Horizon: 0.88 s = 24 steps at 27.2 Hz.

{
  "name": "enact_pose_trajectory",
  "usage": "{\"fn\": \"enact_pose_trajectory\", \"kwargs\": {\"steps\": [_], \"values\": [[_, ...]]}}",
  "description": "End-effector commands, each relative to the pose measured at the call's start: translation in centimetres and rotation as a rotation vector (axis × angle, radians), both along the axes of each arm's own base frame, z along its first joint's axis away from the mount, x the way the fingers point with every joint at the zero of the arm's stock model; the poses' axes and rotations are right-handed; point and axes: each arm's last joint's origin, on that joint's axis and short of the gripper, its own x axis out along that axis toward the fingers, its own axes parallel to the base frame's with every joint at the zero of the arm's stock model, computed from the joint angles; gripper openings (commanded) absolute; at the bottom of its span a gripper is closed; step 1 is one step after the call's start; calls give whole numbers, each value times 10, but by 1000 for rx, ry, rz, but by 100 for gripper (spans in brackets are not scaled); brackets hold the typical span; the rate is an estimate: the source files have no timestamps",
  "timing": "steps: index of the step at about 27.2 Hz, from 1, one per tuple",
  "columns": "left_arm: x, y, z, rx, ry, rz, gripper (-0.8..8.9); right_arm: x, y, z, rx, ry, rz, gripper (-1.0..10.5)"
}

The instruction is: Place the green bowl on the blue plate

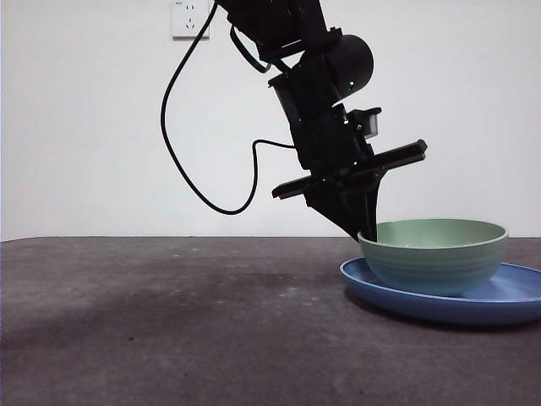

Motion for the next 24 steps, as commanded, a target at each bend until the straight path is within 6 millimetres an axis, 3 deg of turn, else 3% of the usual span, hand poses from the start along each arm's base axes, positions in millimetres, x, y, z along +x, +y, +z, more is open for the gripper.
{"fn": "enact_pose_trajectory", "kwargs": {"steps": [1, 10, 12, 15, 19, 21, 24], "values": [[-1, -12, -8, -9, 0, -20, 17, -1, 0, 5, 6, -16, -4, 443], [-5, -15, -8, -3, 3, -32, 30, 0, 0, 5, -7, -17, -16, 443], [-6, -16, -9, -1, 4, -34, 69, 0, 0, 5, -7, -16, -16, 443], [-6, -16, -8, -4, 2, -35, 220, 0, 0, 5, -7, -16, -16, 443], [-6, -16, -5, -8, 0, -35, 225, 0, 0, 5, -7, -17, -16, 443], [-7, -14, 3, -21, -12, -35, 225, 0, 0, 5, -7, -17, -16, 443], [-9, -4, 34, -64, -56, -24, 226, 0, 0, 5, -7, -17, -16, 443]]}}
